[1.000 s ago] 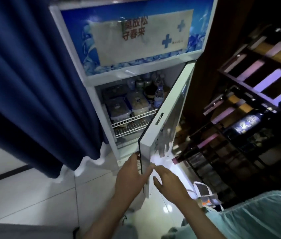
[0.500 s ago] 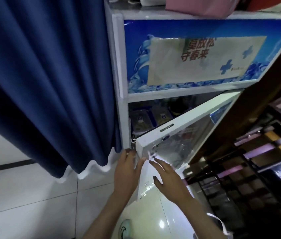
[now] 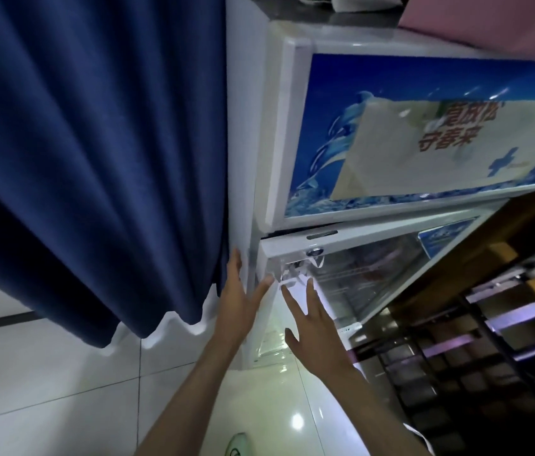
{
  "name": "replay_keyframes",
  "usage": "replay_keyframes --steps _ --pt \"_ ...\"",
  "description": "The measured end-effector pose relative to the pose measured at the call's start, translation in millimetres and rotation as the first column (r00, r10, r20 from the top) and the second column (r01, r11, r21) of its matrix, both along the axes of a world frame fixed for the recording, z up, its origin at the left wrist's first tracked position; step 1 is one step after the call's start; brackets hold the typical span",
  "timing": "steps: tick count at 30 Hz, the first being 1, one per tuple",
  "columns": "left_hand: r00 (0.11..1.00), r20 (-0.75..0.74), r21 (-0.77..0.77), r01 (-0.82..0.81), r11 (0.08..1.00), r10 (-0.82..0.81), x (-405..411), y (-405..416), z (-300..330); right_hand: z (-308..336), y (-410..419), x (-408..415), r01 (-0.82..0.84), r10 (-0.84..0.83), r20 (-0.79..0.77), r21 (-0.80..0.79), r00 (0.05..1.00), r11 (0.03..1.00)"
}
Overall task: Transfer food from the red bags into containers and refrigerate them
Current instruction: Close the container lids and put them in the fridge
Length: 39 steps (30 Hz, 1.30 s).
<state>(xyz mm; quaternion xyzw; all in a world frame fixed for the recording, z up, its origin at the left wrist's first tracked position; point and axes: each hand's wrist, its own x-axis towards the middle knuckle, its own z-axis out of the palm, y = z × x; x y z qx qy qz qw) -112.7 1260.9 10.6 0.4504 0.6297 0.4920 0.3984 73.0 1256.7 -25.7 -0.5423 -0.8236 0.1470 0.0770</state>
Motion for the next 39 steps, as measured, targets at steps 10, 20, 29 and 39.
replay_keyframes --steps 10,20,29,39 --pt "0.979 -0.182 -0.025 0.084 0.996 -0.087 -28 43 -20 5 38 -6 0.001 -0.002 -0.026 -0.06 1.0 0.998" --pt "0.811 -0.581 -0.033 -0.102 0.994 0.064 -24 -7 -12 -9 19 6 -0.237 0.241 0.013 -0.129 0.97 0.963" --pt "0.426 -0.902 -0.185 -0.519 0.835 0.065 19 -191 -31 -10 -13 -29 -0.737 0.738 -0.031 -0.103 0.674 0.669" --pt "0.348 -0.915 -0.253 -0.888 0.384 0.203 56 -400 -8 11 -159 -128 -0.976 0.976 -0.024 0.011 0.215 0.216"
